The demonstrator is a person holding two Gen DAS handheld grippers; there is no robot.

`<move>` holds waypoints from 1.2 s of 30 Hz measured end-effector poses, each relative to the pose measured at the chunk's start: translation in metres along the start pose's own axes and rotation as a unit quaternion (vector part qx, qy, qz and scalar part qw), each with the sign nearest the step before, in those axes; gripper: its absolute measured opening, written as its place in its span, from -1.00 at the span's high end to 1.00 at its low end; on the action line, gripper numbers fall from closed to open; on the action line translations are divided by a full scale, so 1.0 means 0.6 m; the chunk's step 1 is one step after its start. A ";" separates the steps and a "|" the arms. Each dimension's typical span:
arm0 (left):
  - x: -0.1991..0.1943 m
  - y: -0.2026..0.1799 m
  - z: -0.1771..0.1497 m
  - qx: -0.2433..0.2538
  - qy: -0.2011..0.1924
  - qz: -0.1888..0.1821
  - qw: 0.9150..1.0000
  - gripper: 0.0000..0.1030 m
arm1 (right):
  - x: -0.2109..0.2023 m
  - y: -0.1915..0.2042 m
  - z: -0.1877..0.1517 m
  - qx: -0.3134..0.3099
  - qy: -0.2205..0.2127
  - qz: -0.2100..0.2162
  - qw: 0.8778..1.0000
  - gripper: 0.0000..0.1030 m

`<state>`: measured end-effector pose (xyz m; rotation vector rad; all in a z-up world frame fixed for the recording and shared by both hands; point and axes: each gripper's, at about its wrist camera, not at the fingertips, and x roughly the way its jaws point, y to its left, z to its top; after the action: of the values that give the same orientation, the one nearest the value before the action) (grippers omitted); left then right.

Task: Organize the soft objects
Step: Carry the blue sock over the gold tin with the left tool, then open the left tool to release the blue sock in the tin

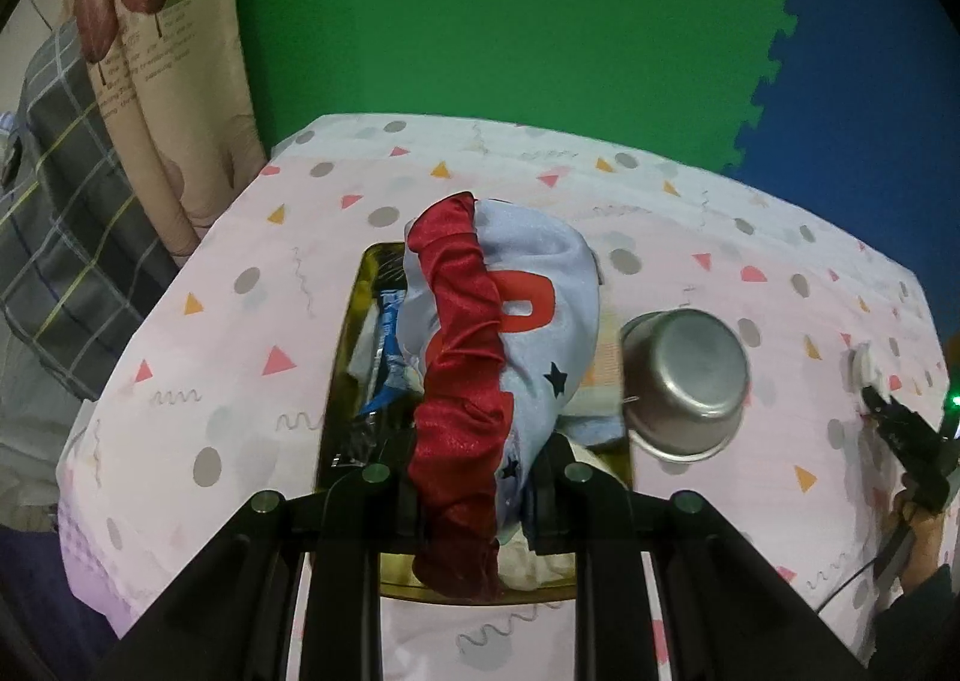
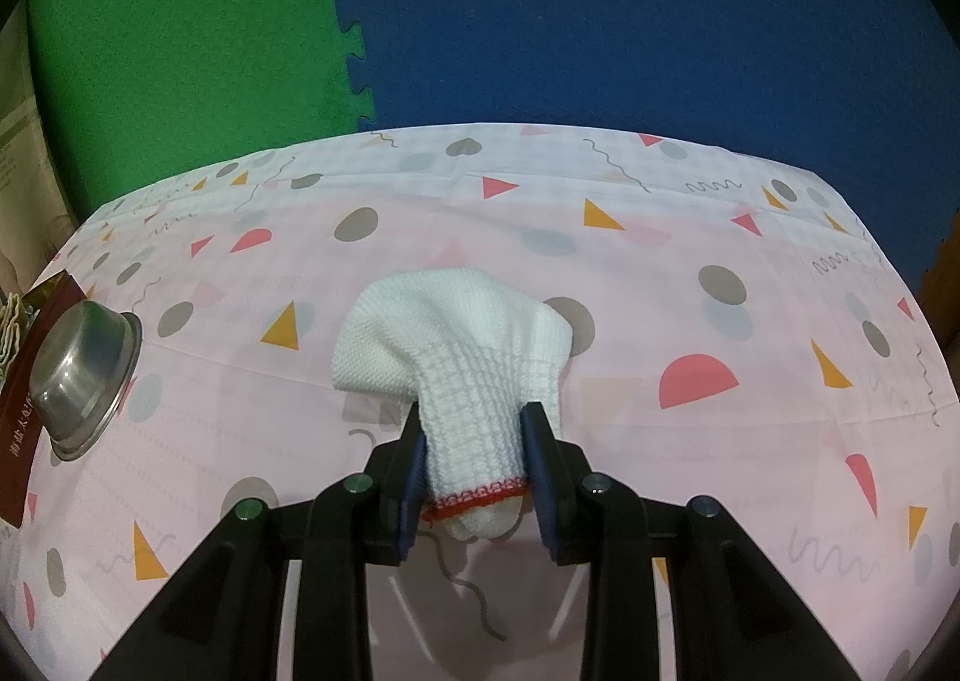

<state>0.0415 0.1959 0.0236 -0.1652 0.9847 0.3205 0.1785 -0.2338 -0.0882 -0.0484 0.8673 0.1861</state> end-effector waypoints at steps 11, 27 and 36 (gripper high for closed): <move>0.064 0.016 0.007 -0.001 0.008 -0.007 1.000 0.60 | 0.002 0.002 0.000 -0.004 0.000 -0.003 1.000 0.39; 0.143 -0.008 0.031 0.036 0.016 0.014 0.999 0.45 | 0.003 0.002 0.000 -0.005 0.001 -0.005 1.000 0.39; 0.132 0.001 0.032 0.039 0.008 0.023 0.999 -0.23 | 0.005 0.004 0.001 -0.012 0.002 -0.010 1.000 0.38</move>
<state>0.0972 0.2169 -0.0324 -0.0742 1.0164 0.3218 0.1804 -0.2310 -0.0900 -0.0794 0.8676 0.1774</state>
